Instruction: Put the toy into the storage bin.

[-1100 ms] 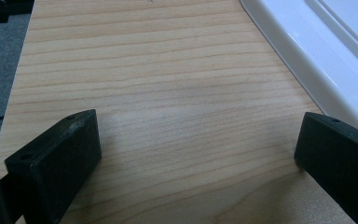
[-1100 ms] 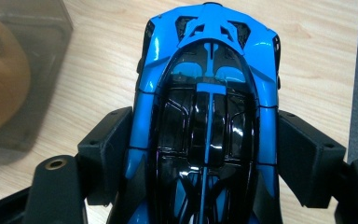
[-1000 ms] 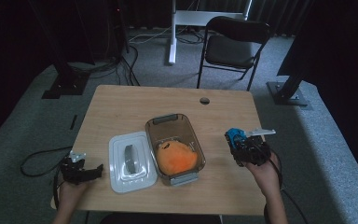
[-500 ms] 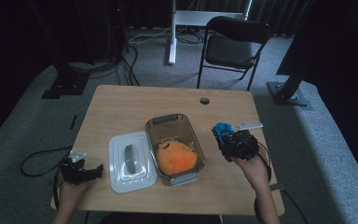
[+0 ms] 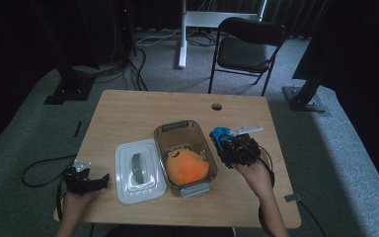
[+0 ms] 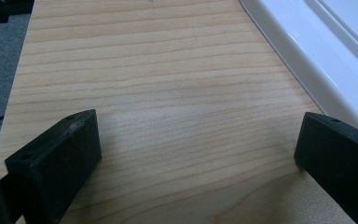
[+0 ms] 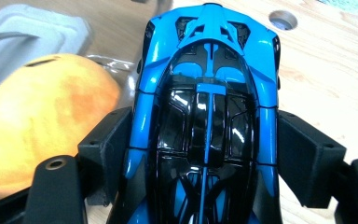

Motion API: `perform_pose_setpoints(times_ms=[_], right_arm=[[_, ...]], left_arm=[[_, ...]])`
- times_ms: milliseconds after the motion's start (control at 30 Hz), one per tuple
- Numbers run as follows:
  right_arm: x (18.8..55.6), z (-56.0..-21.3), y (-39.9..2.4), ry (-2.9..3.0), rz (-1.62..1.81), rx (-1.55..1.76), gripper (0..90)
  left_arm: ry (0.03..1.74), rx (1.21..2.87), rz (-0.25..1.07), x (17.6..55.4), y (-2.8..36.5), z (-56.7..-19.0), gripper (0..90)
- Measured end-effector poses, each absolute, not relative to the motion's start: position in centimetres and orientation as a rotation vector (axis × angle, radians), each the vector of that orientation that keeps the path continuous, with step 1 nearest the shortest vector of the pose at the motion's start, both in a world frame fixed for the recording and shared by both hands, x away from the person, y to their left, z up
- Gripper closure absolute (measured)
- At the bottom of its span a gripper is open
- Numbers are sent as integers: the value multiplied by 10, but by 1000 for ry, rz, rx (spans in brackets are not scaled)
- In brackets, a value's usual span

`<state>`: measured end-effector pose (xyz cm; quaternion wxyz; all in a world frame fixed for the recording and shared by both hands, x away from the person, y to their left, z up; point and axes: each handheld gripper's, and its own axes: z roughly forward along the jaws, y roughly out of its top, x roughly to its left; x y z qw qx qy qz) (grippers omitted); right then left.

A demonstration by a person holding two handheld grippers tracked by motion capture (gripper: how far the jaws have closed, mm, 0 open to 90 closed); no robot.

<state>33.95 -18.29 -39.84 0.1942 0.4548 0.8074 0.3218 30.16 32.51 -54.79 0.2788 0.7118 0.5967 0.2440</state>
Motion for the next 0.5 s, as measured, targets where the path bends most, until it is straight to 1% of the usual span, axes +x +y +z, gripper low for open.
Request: perform_pose_setpoints(times_ms=[500], right_arm=[[342, -391, -148, 2318, 946, 1194, 248]], left_arm=[[1603, 1909, 653, 302, 325, -548, 7]])
